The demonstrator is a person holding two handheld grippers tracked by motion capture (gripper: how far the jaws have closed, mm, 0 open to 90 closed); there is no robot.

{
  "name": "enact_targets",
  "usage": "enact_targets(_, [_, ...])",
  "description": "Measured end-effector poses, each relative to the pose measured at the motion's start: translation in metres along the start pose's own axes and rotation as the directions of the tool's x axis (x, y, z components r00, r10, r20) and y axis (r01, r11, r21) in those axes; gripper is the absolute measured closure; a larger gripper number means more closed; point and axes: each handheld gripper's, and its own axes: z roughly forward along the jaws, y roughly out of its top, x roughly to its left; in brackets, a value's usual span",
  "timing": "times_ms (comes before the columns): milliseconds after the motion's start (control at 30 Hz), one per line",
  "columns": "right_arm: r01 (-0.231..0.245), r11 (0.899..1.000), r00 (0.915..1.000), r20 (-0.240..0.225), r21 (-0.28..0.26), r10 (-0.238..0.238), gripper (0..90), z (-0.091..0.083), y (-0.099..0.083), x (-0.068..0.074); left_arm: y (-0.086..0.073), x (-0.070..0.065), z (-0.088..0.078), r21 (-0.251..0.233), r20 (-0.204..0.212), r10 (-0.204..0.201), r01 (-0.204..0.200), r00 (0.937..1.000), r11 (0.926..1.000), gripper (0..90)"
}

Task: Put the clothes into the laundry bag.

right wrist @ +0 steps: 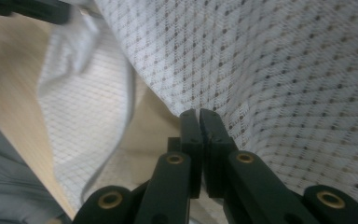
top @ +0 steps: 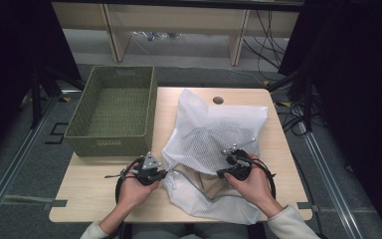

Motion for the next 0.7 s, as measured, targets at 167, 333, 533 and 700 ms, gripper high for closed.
enact_targets(167, [-0.006, 1.0, 1.0, -0.002, 0.014, 0.006, 89.8, 0.0, -0.003, -0.006, -0.014, 0.004, -0.016, -0.056, -0.015, -0.054, 0.053, 0.9984, 0.997, 90.0])
enact_targets(333, [-0.008, 1.0, 0.9959, -0.09, 0.014, 0.01, 89.8, -0.012, -0.004, -0.001, -0.02, 0.011, -0.018, -0.073, -0.03, -0.096, 0.093, 0.995, 0.993, 89.9])
enact_targets(533, [-0.06, 0.997, 0.9981, -0.015, -0.055, 0.059, 89.8, -0.028, -0.005, -0.019, -0.02, 0.006, -0.014, -0.101, 0.014, -0.122, 0.122, 0.9925, 0.9873, 89.9])
enact_targets(700, [-0.049, 0.999, 0.9985, 0.024, -0.019, 0.049, 83.5, -0.021, -0.007, -0.021, -0.019, -0.001, -0.012, -0.104, 0.019, -0.101, 0.102, 0.9947, 0.9893, 89.9])
